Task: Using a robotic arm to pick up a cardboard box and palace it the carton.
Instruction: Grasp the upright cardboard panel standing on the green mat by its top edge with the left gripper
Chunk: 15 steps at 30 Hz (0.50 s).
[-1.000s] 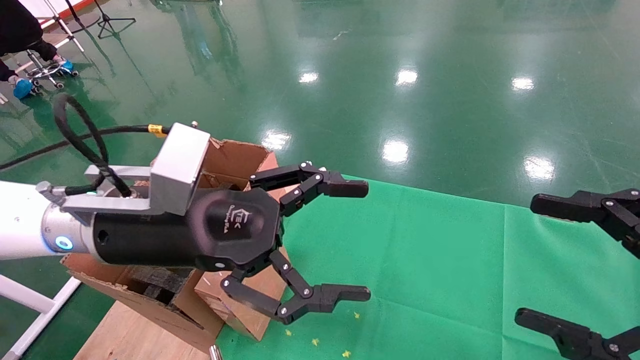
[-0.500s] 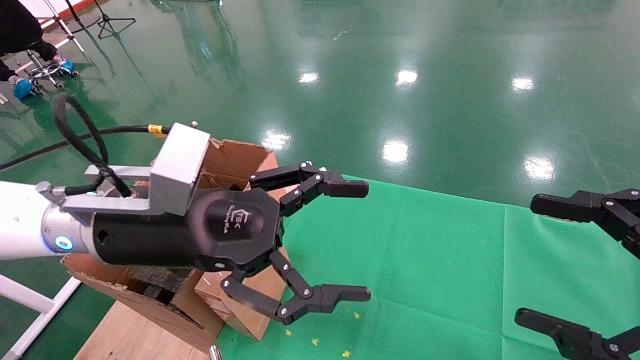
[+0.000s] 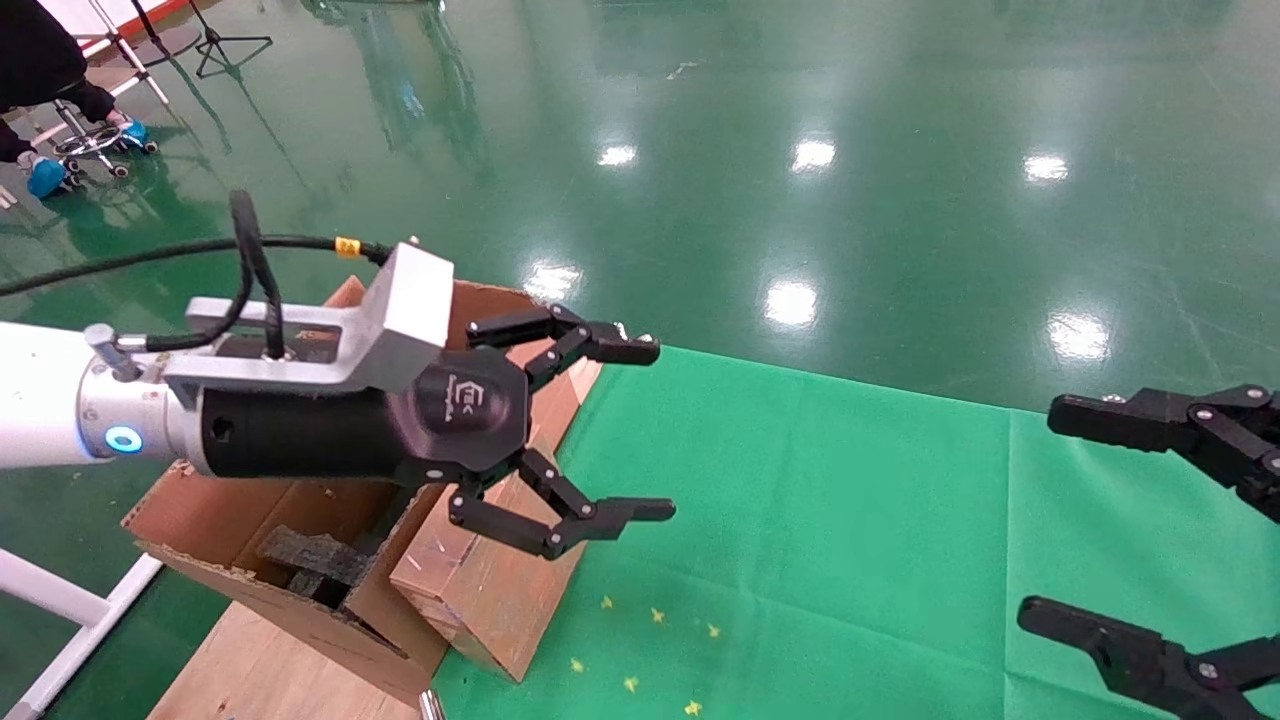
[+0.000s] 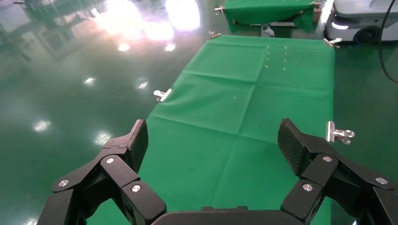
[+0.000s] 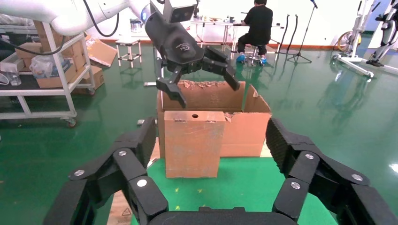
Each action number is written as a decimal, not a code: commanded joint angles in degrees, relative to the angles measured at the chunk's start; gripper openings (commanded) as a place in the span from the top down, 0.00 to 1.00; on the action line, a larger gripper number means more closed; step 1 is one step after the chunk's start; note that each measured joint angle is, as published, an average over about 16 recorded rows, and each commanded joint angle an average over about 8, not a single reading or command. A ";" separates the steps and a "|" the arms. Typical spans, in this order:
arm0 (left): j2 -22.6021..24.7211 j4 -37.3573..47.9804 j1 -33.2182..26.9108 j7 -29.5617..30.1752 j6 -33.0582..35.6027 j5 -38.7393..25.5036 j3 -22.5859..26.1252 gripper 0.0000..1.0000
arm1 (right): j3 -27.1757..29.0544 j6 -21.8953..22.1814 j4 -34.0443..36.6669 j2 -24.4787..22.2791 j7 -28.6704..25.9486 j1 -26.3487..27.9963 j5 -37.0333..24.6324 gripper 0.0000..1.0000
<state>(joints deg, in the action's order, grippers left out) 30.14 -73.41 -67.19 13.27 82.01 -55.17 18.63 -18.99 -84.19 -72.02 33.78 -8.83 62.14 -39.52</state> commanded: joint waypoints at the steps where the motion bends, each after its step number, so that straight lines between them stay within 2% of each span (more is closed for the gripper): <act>1: 0.04 -0.37 -0.47 -0.72 0.15 -0.25 -0.02 0.00 | 0.00 0.01 0.01 0.00 0.00 0.00 0.00 1.00; 4: -1.53 -1.00 -2.17 0.67 -0.66 -4.94 0.89 0.00 | 0.00 0.01 0.01 0.00 0.00 0.00 0.00 1.00; 7: -3.48 -2.12 -4.80 5.15 -2.24 -12.44 2.62 0.00 | 0.00 0.01 0.01 0.00 0.00 0.00 0.01 1.00; 11: -4.63 -3.59 -8.65 15.34 -4.39 -22.23 5.23 0.00 | 0.00 0.01 0.01 0.00 0.01 0.00 0.01 1.00; 15: -4.10 -4.10 -11.33 26.21 -4.94 -28.43 7.26 0.00 | -0.01 0.01 0.01 0.00 0.01 0.00 0.01 1.00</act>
<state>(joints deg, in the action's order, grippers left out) 26.44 -77.34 -77.94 39.00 77.99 -82.22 25.86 -18.99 -84.18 -72.01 33.77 -8.82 62.15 -39.51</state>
